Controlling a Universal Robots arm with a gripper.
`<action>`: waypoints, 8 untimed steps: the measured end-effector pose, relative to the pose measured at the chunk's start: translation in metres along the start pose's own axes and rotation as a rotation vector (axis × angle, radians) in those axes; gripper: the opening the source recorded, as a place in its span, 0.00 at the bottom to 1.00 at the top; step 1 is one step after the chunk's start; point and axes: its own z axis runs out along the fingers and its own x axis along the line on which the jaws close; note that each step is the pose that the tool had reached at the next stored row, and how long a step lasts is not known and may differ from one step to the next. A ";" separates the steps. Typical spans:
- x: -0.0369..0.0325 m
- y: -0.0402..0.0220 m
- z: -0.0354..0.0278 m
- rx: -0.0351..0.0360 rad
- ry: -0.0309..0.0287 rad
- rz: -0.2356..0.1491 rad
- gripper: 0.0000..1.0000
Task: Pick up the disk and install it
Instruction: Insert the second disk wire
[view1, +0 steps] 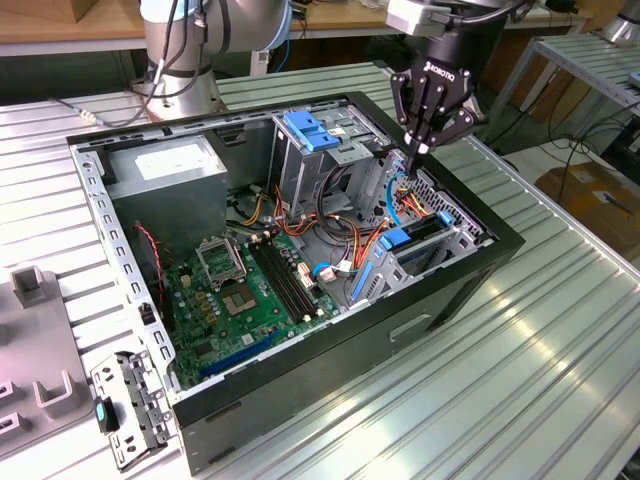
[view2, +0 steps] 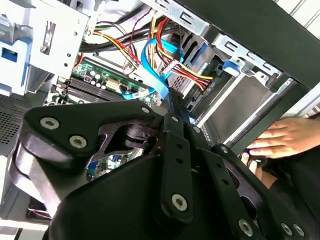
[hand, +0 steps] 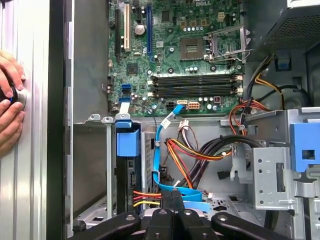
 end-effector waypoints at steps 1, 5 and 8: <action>-0.0016 0.0000 -0.0003 0.0000 0.0029 0.001 0.17; -0.0070 0.0000 -0.0012 0.0004 0.0223 0.003 0.30; -0.0136 -0.0010 -0.0012 -0.0012 0.0318 0.004 0.36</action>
